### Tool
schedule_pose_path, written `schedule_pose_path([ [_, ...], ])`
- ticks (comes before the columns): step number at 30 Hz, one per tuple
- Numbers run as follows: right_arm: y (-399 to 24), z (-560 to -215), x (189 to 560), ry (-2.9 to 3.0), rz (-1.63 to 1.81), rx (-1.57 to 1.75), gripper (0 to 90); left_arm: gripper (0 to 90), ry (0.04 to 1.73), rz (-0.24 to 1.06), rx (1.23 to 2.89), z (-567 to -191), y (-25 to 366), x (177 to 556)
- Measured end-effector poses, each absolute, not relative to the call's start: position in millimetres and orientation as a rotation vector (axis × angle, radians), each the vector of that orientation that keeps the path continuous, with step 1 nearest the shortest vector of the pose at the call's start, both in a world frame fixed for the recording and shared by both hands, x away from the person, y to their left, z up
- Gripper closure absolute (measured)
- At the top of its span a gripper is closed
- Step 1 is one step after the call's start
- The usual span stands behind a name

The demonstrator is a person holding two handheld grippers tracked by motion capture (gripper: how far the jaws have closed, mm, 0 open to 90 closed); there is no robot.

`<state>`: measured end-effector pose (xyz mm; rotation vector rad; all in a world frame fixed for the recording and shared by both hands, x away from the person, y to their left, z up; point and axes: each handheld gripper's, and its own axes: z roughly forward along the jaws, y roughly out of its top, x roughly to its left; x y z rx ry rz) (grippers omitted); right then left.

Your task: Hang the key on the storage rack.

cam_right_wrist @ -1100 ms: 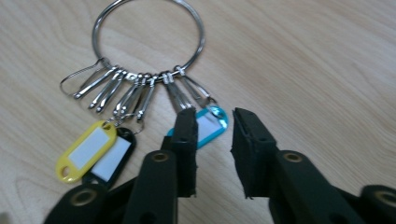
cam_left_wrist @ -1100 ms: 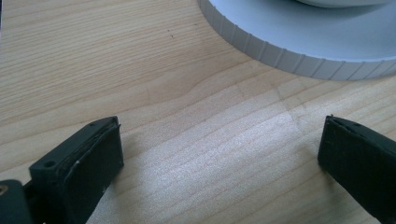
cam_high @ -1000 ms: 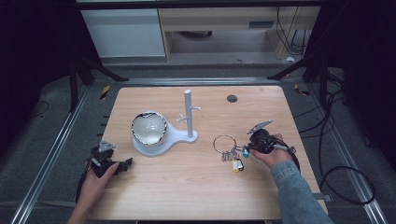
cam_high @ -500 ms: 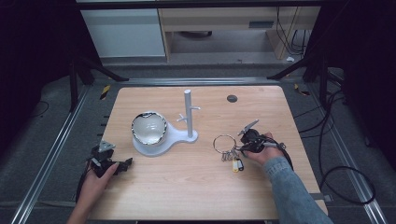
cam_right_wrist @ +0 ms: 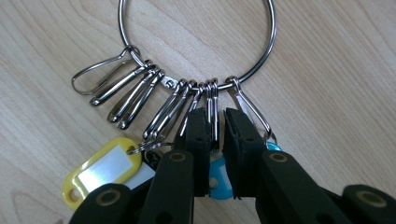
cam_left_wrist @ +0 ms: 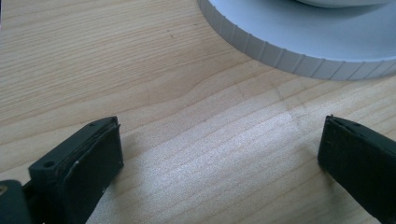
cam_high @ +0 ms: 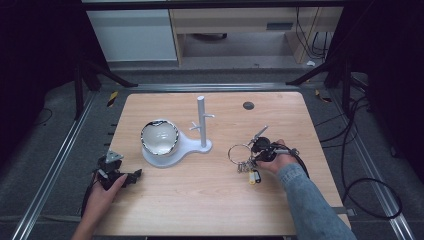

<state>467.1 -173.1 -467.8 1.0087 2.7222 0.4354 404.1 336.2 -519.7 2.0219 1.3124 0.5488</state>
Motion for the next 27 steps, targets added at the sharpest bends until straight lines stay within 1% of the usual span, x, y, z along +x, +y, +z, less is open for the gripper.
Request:
schedule_pose_path([
  [4,-170.4,-467.4,470.1,2.731,0.428,1.009,80.9,0.0,1.314,0.548,2.020,-519.7,336.1,404.0],
  [5,-168.7,-467.1,471.7,2.746,0.414,1.012,83.1,0.0,1.315,0.548,2.020,-519.7,336.0,404.0],
  [7,-167.5,-466.5,473.4,2.758,0.396,1.017,83.7,0.0,1.312,0.549,2.022,-519.7,336.2,404.1],
  [13,-167.5,-465.9,478.0,2.787,0.383,1.029,83.8,0.0,1.312,0.549,2.022,-519.7,336.2,404.1],
  [25,-160.8,-460.8,489.2,2.887,0.238,1.040,85.0,0.0,1.314,0.548,2.020,-519.7,336.1,404.0],
  [27,-161.2,-458.9,490.7,2.903,0.222,0.996,85.1,0.0,1.312,0.549,2.022,-519.7,336.2,404.1],
])
